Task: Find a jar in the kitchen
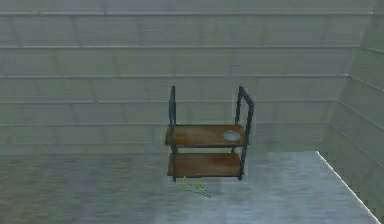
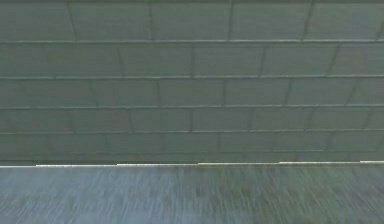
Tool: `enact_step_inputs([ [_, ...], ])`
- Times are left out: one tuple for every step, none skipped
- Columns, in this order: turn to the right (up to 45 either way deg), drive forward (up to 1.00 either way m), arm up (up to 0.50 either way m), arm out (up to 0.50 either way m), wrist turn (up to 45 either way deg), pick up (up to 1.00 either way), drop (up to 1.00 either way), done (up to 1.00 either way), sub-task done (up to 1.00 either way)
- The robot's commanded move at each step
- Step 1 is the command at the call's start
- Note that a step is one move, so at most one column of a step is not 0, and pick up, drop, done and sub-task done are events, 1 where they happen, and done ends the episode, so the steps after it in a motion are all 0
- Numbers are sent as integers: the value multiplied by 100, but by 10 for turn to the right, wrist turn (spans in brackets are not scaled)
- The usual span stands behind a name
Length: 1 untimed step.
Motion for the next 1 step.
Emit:
enact_step_inputs([
  [0, 65, 0, 0, 0, 0, 0, 0, 0],
])
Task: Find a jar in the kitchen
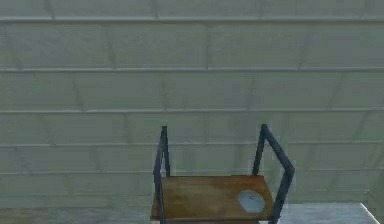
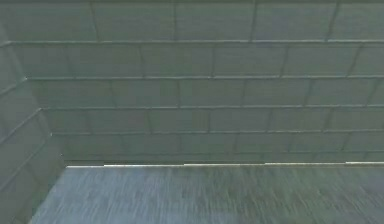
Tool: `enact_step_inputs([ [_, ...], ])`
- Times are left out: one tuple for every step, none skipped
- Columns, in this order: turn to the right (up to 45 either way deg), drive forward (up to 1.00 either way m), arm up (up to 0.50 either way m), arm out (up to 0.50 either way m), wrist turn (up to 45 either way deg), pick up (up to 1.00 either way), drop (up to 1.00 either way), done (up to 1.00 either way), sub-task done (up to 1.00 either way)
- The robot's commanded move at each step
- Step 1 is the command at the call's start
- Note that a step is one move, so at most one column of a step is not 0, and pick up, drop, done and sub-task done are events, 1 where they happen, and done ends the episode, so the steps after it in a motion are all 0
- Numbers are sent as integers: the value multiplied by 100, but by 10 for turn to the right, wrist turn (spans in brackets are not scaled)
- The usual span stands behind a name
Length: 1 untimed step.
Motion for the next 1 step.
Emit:
enact_step_inputs([
  [210, 0, 0, 0, 0, 0, 0, 0, 0],
])
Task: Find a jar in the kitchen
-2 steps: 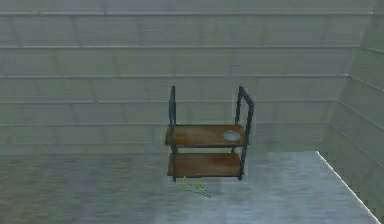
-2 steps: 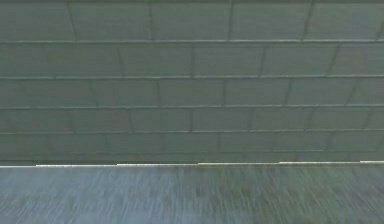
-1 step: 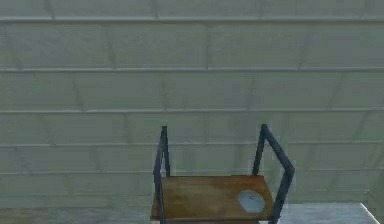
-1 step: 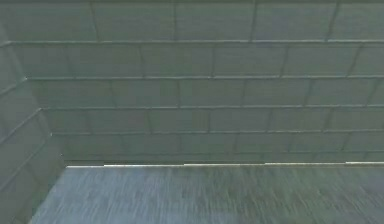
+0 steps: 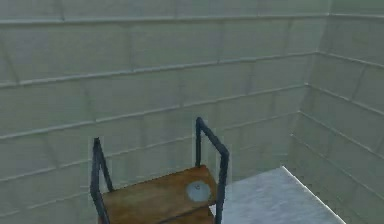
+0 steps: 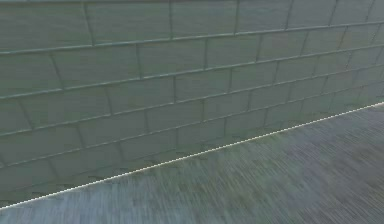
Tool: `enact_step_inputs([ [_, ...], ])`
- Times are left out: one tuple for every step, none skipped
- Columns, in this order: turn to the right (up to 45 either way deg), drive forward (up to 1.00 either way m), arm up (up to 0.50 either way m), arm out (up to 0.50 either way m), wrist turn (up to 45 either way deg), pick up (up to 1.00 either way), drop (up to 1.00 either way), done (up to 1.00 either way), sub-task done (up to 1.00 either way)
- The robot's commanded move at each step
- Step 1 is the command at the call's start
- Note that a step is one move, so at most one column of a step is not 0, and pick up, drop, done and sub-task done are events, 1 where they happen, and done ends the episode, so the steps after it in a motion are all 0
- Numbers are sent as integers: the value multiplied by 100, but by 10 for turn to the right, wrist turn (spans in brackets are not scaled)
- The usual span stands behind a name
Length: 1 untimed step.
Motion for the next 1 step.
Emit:
enact_step_inputs([
  [0, 0, 0, 0, 0, 0, 0, 100, 0],
])
